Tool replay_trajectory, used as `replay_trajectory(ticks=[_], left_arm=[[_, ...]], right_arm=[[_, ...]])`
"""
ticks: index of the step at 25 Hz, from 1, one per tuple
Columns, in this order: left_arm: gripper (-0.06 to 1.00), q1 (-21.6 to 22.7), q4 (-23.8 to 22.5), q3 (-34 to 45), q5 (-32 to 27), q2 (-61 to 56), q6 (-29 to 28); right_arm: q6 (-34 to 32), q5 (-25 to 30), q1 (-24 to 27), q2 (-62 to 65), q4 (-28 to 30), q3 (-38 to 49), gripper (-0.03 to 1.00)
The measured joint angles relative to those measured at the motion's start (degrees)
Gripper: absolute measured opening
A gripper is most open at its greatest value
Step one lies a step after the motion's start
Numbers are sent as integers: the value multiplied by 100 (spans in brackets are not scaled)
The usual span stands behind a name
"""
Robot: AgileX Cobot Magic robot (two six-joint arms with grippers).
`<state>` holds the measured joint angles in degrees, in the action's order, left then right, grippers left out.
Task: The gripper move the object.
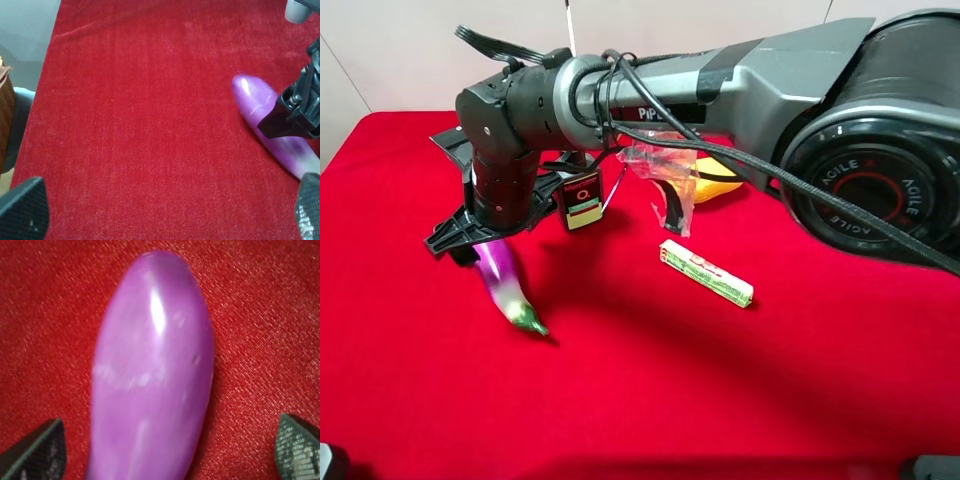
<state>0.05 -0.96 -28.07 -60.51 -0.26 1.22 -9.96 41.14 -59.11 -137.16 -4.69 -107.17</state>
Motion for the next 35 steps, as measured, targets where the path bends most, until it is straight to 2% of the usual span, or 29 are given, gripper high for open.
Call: replay_trajectory(ticks=[8,19,35], left_arm=[[98,0,0,0,0,0,0],[98,0,0,0,0,0,0],[98,0,0,0,0,0,0]], right_arm=[[0,52,0,-7,-5,-229,63],[0,551,0,131,-5,-542,63],[0,1690,0,852,-28,-555,63]])
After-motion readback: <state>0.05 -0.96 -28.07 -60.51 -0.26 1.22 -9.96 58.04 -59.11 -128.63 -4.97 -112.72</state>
